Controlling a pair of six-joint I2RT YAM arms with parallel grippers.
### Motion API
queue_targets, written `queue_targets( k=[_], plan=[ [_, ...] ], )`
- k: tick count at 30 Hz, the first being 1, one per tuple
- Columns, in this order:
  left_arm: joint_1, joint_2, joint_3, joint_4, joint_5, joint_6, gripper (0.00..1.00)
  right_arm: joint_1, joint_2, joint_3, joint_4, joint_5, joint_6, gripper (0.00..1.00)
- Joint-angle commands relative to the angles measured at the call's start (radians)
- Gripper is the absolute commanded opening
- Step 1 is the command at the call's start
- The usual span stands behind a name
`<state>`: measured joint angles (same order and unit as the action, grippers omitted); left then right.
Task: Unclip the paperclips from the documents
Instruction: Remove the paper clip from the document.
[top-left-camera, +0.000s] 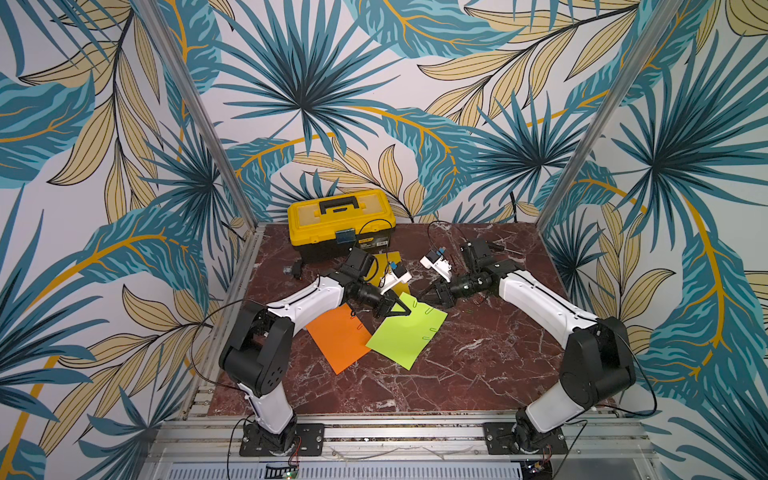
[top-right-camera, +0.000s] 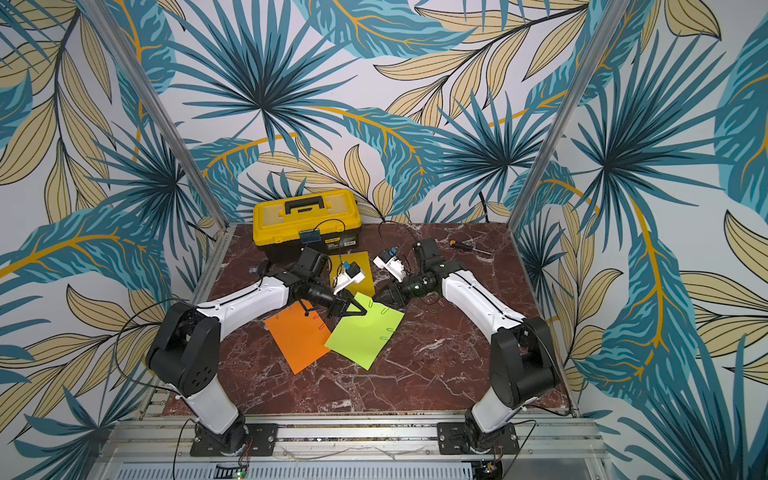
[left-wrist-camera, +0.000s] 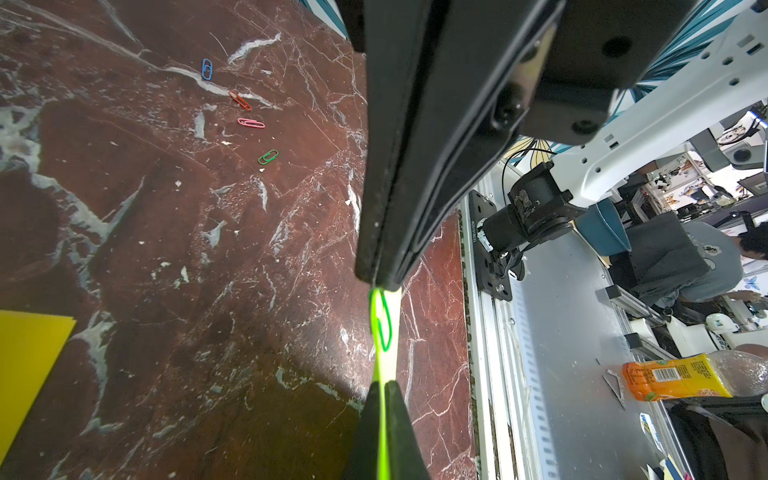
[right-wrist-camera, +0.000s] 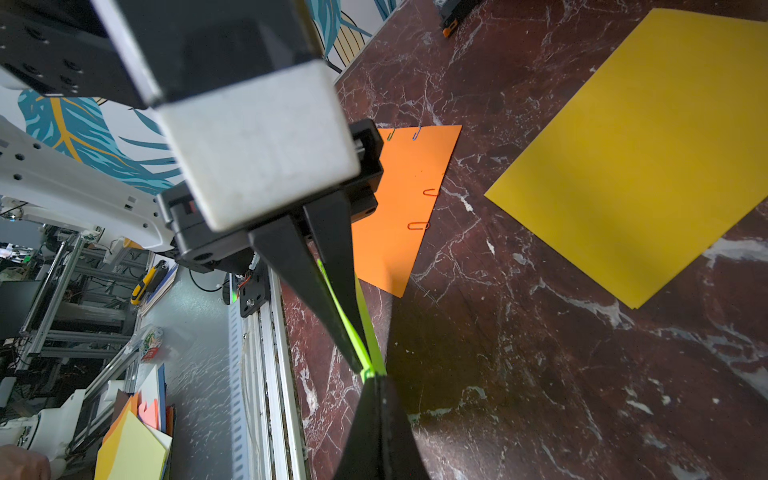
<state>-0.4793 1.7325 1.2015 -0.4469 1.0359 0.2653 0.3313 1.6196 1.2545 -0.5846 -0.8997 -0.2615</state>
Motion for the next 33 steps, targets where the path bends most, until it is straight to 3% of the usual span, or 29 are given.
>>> queue_targets(
  k=[1, 33],
  plan=[
    [-0.005, -0.013, 0.005, -0.022, 0.001, 0.020, 0.00, -0.003, 0.001, 0.002, -0.013, -0.031, 0.000, 0.05],
    [-0.005, -0.002, 0.016, -0.029, -0.002, 0.025, 0.00, -0.087, -0.014, -0.009, 0.069, -0.019, 0.091, 0.02]
  ],
)
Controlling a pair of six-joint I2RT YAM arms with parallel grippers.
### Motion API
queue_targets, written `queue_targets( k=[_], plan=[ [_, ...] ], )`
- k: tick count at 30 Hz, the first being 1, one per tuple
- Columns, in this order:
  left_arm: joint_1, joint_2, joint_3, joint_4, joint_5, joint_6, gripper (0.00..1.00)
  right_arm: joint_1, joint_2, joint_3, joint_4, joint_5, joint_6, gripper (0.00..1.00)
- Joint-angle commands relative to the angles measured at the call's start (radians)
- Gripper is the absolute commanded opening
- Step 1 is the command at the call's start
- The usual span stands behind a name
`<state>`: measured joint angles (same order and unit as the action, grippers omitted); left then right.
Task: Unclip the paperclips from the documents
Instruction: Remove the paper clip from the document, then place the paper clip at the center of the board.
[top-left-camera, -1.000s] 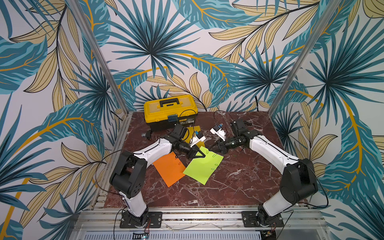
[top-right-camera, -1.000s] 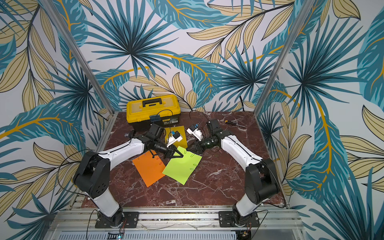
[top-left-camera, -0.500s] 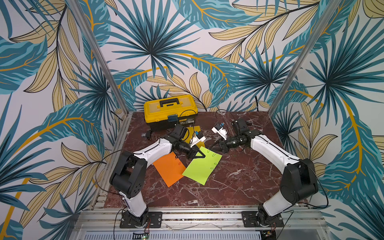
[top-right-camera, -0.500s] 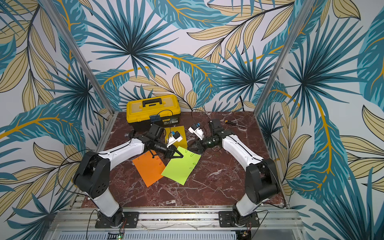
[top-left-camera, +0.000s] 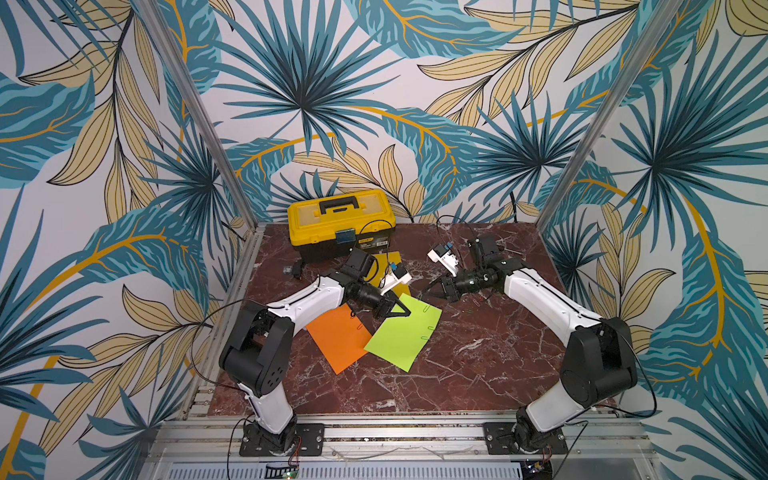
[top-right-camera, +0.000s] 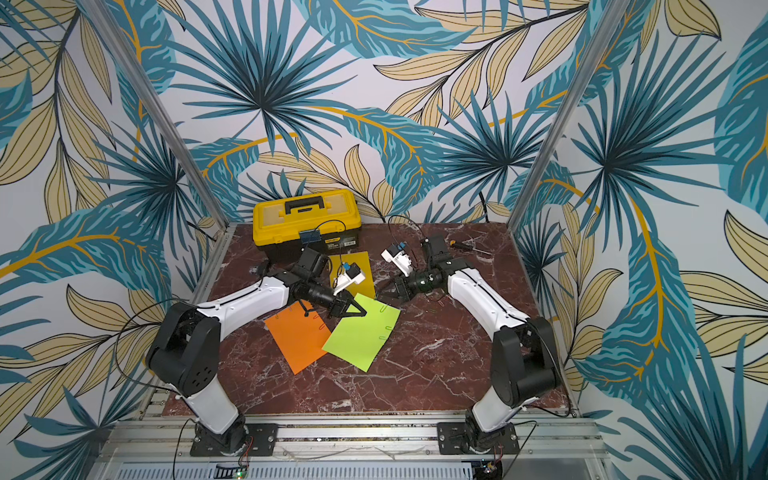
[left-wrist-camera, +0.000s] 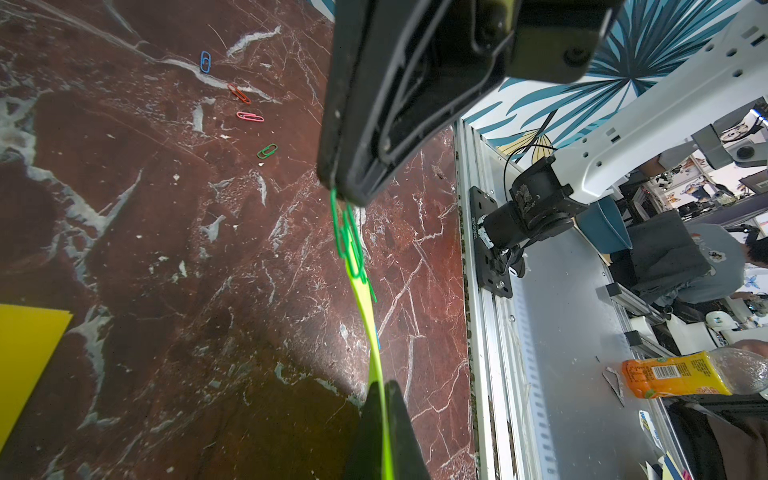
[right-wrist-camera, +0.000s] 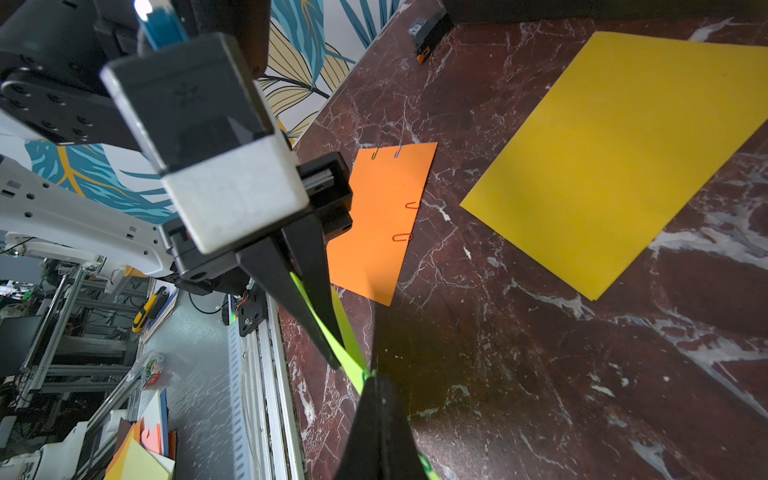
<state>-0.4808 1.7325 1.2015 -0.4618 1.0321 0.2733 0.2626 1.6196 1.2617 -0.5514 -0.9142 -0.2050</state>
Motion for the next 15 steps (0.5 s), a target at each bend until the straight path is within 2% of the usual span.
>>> queue_targets(
  k=[1, 9, 15],
  plan=[
    [-0.004, -0.002, 0.017, -0.014, 0.000, 0.017, 0.00, -0.030, -0.021, -0.024, 0.048, 0.002, 0.046, 0.02],
    [-0.004, -0.003, 0.020, -0.014, 0.003, 0.017, 0.00, -0.128, -0.065, -0.106, 0.109, 0.116, 0.153, 0.02],
    [-0.004, -0.008, 0.027, -0.014, 0.008, 0.015, 0.00, -0.193, -0.038, -0.127, 0.051, 0.284, 0.205, 0.02]
  ],
)
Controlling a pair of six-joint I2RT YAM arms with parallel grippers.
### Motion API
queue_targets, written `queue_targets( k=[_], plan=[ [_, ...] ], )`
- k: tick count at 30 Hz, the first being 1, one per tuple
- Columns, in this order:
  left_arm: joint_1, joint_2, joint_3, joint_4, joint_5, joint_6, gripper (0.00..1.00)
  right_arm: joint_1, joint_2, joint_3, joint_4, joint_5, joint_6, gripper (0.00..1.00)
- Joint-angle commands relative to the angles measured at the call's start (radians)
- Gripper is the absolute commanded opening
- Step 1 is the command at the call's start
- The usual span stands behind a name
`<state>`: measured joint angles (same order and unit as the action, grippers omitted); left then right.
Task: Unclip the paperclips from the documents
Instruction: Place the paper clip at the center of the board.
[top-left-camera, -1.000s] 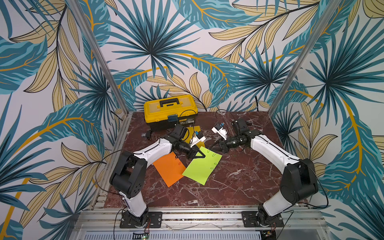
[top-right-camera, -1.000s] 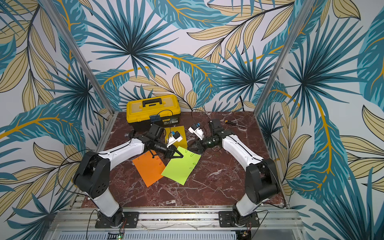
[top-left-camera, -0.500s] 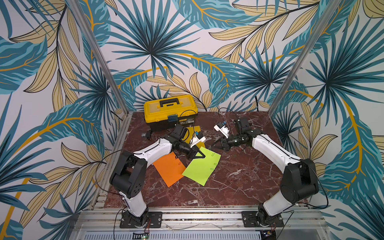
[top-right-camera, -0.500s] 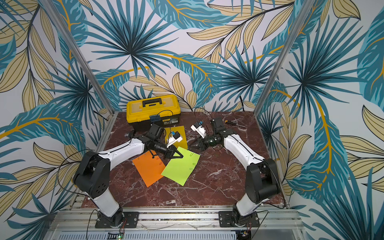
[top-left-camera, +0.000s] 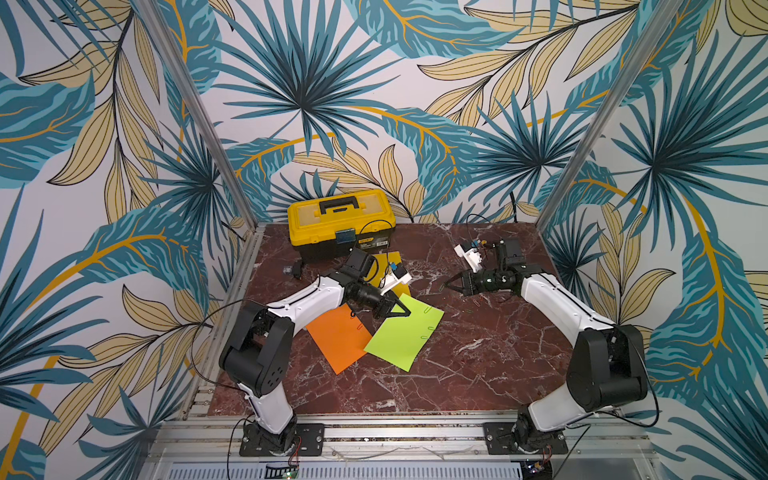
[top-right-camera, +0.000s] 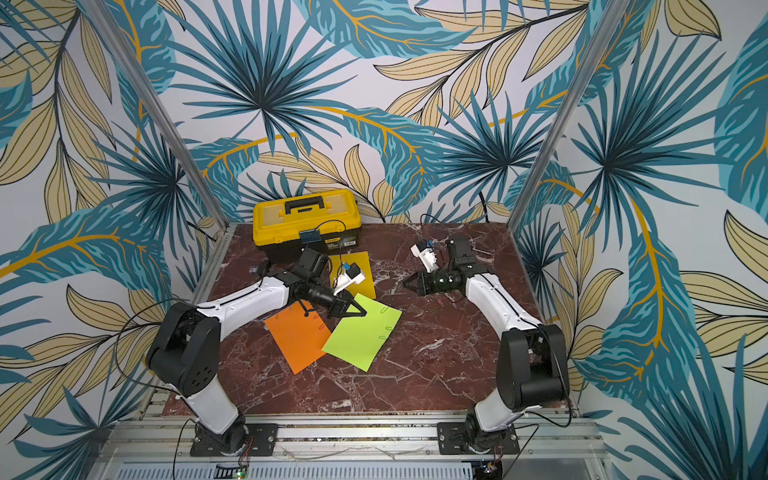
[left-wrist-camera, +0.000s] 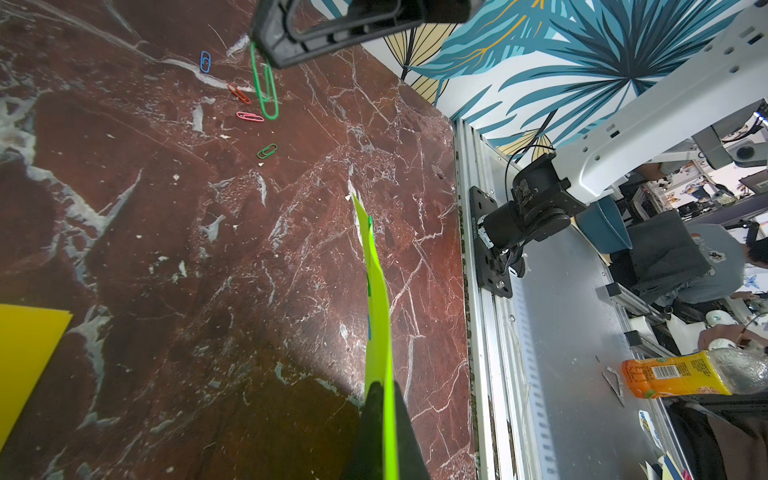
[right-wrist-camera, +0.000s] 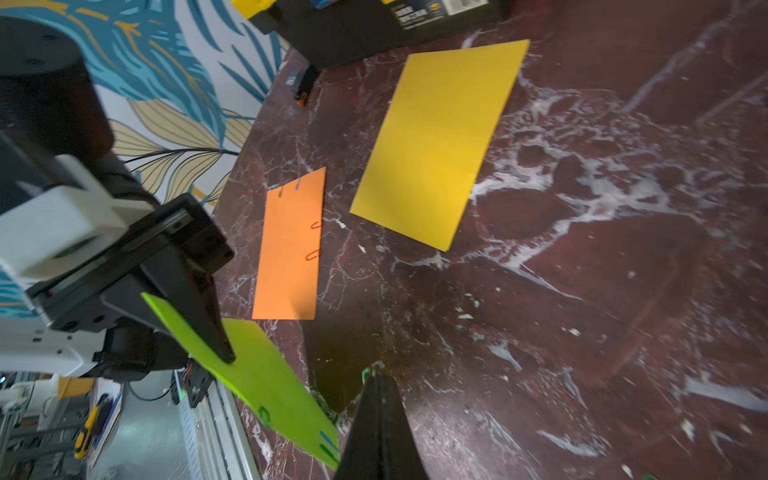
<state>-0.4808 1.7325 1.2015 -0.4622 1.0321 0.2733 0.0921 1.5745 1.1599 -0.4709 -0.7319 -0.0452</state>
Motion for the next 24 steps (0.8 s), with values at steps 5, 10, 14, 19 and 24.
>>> queue_targets(
  k=[5, 10, 14, 19, 24],
  plan=[
    [-0.004, -0.011, 0.033, -0.014, 0.012, 0.010, 0.00, -0.063, 0.073, -0.029, -0.062, 0.208, 0.081, 0.02],
    [-0.006, -0.016, 0.035, -0.014, 0.012, 0.009, 0.00, -0.081, 0.152, -0.019, -0.072, 0.305, 0.109, 0.02],
    [-0.008, -0.017, 0.036, -0.014, 0.011, 0.007, 0.00, -0.089, 0.212, 0.008, -0.089, 0.350, 0.130, 0.02],
    [-0.010, -0.017, 0.037, -0.014, 0.009, 0.006, 0.00, -0.096, 0.261, 0.031, -0.092, 0.374, 0.152, 0.02],
    [-0.012, -0.016, 0.037, -0.013, 0.008, 0.004, 0.00, -0.104, 0.295, 0.048, -0.107, 0.391, 0.162, 0.02]
  ],
)
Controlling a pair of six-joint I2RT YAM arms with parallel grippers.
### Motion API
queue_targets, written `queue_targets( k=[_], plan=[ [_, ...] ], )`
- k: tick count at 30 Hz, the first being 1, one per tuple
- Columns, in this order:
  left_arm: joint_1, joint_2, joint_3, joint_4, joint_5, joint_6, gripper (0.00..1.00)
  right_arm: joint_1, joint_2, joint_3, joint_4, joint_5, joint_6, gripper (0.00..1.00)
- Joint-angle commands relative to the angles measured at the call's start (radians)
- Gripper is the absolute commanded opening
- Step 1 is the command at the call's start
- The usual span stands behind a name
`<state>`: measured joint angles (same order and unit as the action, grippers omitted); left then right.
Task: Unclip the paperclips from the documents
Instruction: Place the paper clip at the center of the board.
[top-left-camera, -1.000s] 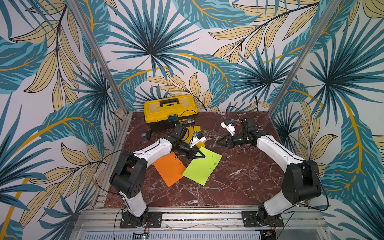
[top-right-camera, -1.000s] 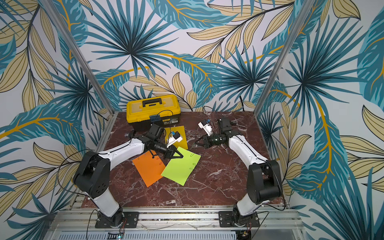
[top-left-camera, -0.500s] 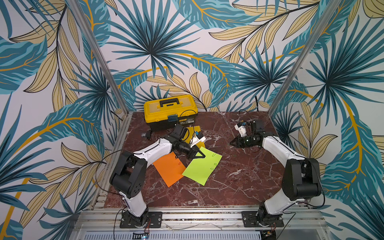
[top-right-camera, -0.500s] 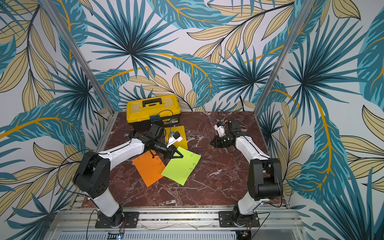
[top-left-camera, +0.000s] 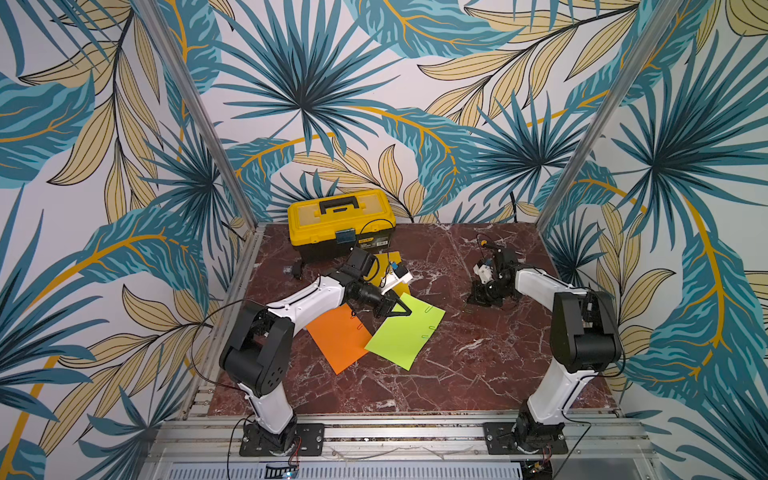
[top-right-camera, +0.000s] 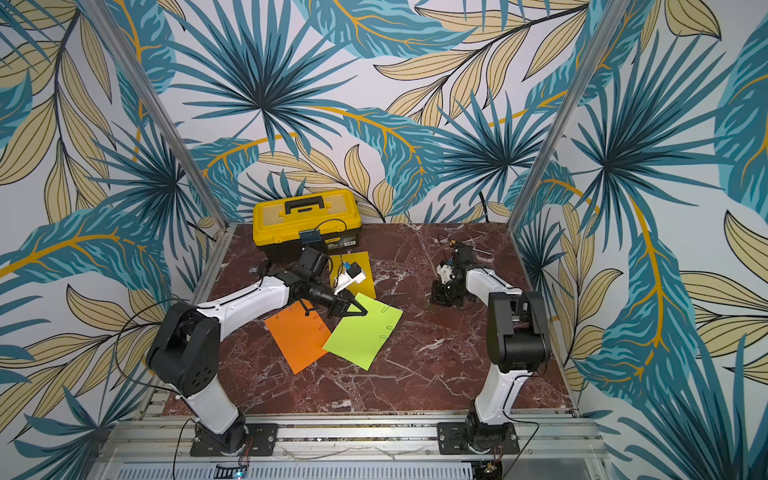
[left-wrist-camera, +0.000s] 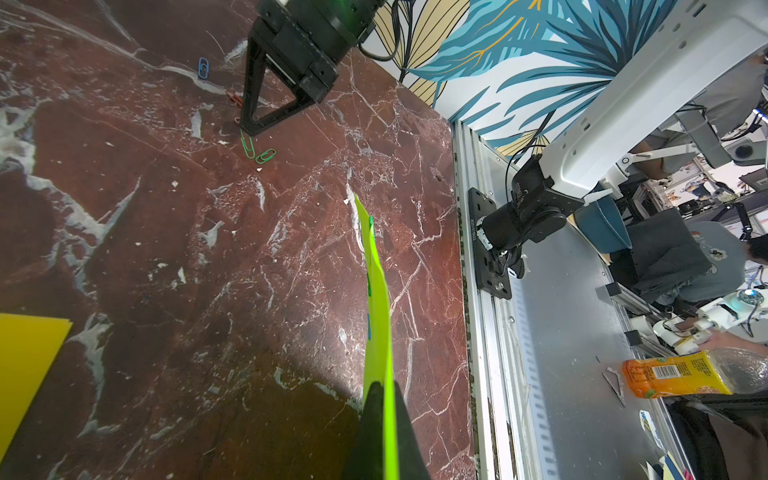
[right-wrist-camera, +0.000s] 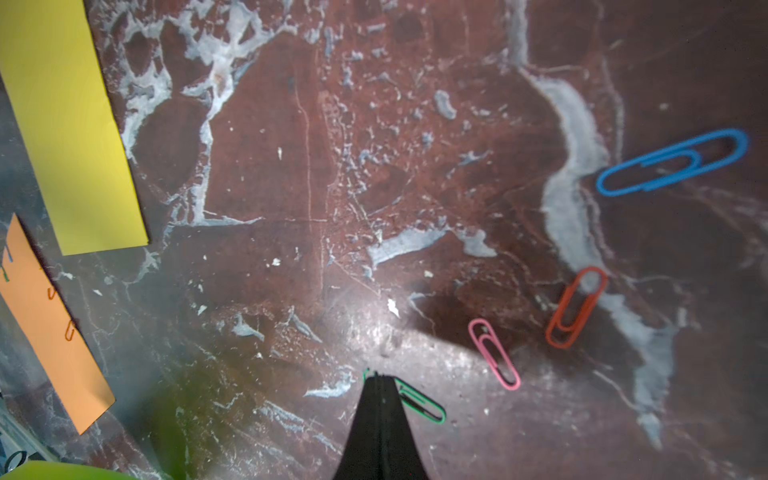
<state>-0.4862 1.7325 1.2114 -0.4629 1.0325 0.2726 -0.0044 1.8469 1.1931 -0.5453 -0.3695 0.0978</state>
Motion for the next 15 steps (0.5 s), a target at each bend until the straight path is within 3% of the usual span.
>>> queue_targets(
  k=[1, 5, 15],
  plan=[
    [-0.006, -0.016, 0.026, -0.013, 0.008, 0.005, 0.00, -0.008, 0.027, 0.015, -0.033, 0.032, 0.022, 0.02],
    [-0.007, -0.016, 0.027, -0.013, 0.008, 0.005, 0.00, -0.011, 0.032, 0.016, -0.037, 0.035, 0.023, 0.04],
    [-0.008, -0.017, 0.029, -0.014, 0.003, 0.006, 0.00, -0.011, 0.028, 0.025, -0.050, 0.028, 0.013, 0.20]
  ],
)
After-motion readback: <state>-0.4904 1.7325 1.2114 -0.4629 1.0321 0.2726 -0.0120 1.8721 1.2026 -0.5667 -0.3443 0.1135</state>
